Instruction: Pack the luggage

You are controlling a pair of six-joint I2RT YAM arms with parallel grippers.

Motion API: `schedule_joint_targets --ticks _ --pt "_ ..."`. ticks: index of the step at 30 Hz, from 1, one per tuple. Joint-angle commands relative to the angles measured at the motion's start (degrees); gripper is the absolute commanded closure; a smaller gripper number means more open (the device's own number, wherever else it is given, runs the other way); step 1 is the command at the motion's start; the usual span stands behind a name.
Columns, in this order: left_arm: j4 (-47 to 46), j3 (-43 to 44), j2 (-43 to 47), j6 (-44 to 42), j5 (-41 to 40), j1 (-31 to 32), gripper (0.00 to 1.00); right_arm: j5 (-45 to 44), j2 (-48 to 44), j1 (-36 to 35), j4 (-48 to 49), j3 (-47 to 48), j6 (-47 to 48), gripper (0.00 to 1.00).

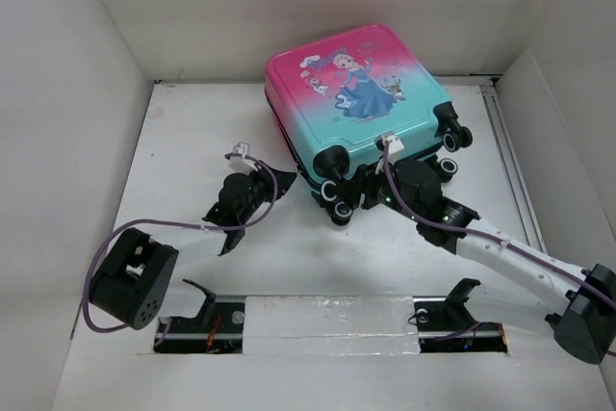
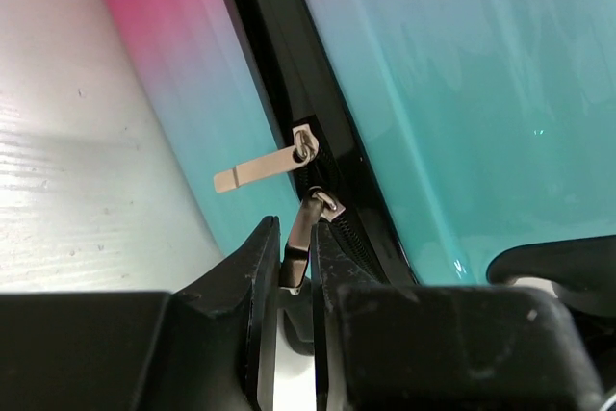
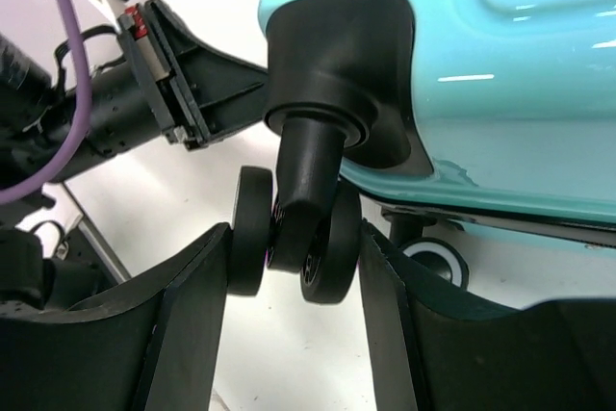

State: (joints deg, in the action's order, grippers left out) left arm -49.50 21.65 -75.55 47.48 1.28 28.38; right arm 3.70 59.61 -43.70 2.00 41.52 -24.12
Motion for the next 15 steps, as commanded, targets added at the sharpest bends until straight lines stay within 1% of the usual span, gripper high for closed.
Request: schedule_joint_targets --ticks 1,4,5,6,7,8,9,11,12,14,15 --pt "4.75 -0.73 0.14 -1.61 -27.66 -13.43 1.00 5.70 -1.43 -0.68 -11.40 -0.82 3.03 1.00" --pt "5.46 -0.73 -0.39 -0.90 -24.67 -13.44 1.00 6.31 -1.43 -1.38 -10.88 -0.82 3.03 1.00" --pt "2.59 -1.25 -0.39 -0.90 -23.87 -12.83 1.00 6.31 -1.43 -1.38 -10.88 -0.30 3.03 1.00" --pt "0.47 -3.61 -0.39 -1.69 -24.82 -11.35 1.00 6.31 -0.91 -2.08 -10.88 -0.30 3.03 1.00" --pt "-1.11 -4.50 0.22 -1.69 -26.14 -7.68 1.00 5.79 -0.90 -2.87 -10.88 0.23 3.03 1.00" --pt "-1.13 -5.03 0.23 -1.69 -27.98 -6.25 1.00 5.79 -0.38 -2.88 -10.88 0.23 3.03 1.00" --pt "-0.52 -5.04 0.23 -2.22 -28.87 -5.62 1.00 5.18 -0.38 -3.49 -11.40 0.75 3.03 1.00" --pt "3.15 -2.85 -0.48 -0.39 -29.49 -7.02 1.00 5.17 0.15 -4.02 -11.40 1.28 3.03 1.00" --pt "7.53 -2.23 0.22 0.58 -29.49 -7.98 1.00 5.17 0.15 -4.02 -11.40 1.29 3.03 1.00" --pt "9.32 -2.23 3.02 1.21 -29.49 -9.65 1.00 5.17 0.67 -5.51 -11.40 1.98 3.03 1.00" --pt "10.55 -1.70 4.34 1.21 -30.54 -9.66 0.92 5.17 0.68 -5.52 -11.40 1.99 3.03 1.00"
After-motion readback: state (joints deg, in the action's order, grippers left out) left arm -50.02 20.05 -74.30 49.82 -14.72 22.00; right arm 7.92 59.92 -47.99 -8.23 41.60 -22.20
